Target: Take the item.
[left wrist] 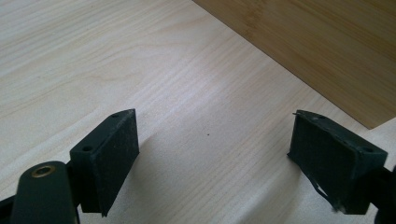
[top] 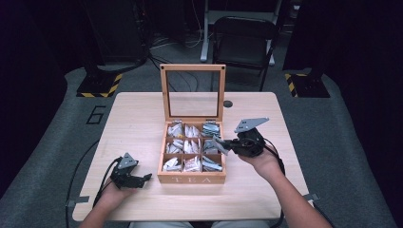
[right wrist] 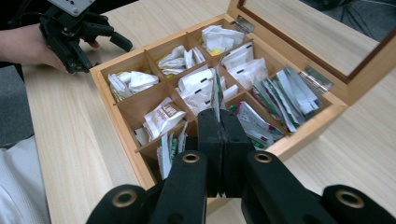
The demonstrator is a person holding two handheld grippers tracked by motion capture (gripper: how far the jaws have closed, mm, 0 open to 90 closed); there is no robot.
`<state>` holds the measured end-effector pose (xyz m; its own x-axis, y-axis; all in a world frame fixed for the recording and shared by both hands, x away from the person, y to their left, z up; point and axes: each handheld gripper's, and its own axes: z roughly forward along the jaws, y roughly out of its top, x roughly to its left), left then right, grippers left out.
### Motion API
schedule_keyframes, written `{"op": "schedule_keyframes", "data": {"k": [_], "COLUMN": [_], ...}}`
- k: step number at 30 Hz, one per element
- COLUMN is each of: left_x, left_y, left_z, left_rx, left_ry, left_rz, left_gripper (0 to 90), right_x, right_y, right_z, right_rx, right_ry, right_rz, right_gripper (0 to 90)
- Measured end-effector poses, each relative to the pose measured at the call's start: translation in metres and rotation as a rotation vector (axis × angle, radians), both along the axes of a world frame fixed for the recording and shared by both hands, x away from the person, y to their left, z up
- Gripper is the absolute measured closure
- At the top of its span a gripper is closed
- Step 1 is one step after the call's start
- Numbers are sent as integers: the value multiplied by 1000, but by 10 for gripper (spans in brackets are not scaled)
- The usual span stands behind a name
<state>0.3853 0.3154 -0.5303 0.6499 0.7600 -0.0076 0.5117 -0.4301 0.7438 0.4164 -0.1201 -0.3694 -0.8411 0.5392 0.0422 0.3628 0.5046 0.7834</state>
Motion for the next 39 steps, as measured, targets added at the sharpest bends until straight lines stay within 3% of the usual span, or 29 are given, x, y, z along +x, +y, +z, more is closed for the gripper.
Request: {"op": "schedule_keyframes", "data": {"k": [13, 39], "left_x": [0, 0], "left_y": [0, 0], "left_z": [0, 0], "left_rx": [1, -1], "left_ry": [0, 2], "left_rz": [0, -2], "left_gripper": [155, 155], "right_x": [2, 2], "right_y": [-27, -79], "right_z": [5, 3], "right_rx": [8, 19], "right_ry": [-23, -26], "right_rz": [-68, -199], "right_gripper": [894, 893]}}
